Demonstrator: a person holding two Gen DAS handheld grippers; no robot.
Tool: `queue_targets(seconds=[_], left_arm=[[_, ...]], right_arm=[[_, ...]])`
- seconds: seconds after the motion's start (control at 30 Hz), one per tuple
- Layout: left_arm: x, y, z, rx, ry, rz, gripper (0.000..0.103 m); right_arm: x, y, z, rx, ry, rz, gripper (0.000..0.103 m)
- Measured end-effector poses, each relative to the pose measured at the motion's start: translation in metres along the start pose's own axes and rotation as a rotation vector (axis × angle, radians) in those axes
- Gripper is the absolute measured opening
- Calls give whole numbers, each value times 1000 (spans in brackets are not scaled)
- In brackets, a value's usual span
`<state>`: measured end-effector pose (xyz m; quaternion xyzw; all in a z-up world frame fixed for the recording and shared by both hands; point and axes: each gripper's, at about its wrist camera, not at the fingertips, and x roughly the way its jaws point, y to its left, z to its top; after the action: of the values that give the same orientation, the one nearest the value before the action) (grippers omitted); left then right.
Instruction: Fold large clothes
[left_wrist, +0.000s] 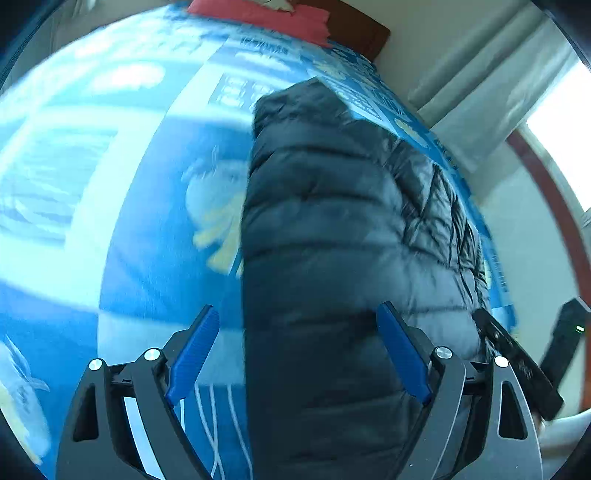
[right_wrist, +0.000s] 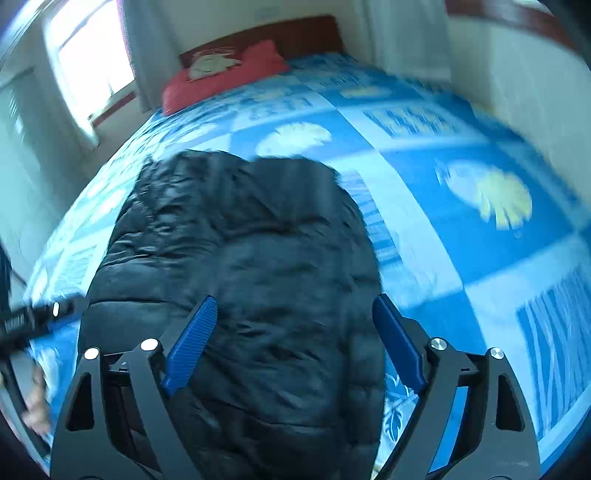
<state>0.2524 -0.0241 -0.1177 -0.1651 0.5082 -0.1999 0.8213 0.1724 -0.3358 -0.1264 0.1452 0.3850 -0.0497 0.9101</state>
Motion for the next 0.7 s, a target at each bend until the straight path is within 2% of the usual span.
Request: queue_targets(seconds=[0.17, 0.3, 0.57, 0.67, 0.7], left_arm=[[13, 22, -19, -108, 42, -173, 88], [35, 30, -22, -187, 119, -316, 90], [49, 14, -23, -147, 111, -351, 91], [50, 9, -22, -140, 119, -347, 91], [51, 7, -21, -138, 121, -347, 90]], right_arm=[[21, -27, -9, 154, 74, 122, 95], [35, -44, -17, 250, 112, 228, 99], [40, -44, -19, 248, 122, 277, 100], [45, -43, -17, 237, 143, 312, 92], [47, -42, -18, 241, 158, 333, 86]])
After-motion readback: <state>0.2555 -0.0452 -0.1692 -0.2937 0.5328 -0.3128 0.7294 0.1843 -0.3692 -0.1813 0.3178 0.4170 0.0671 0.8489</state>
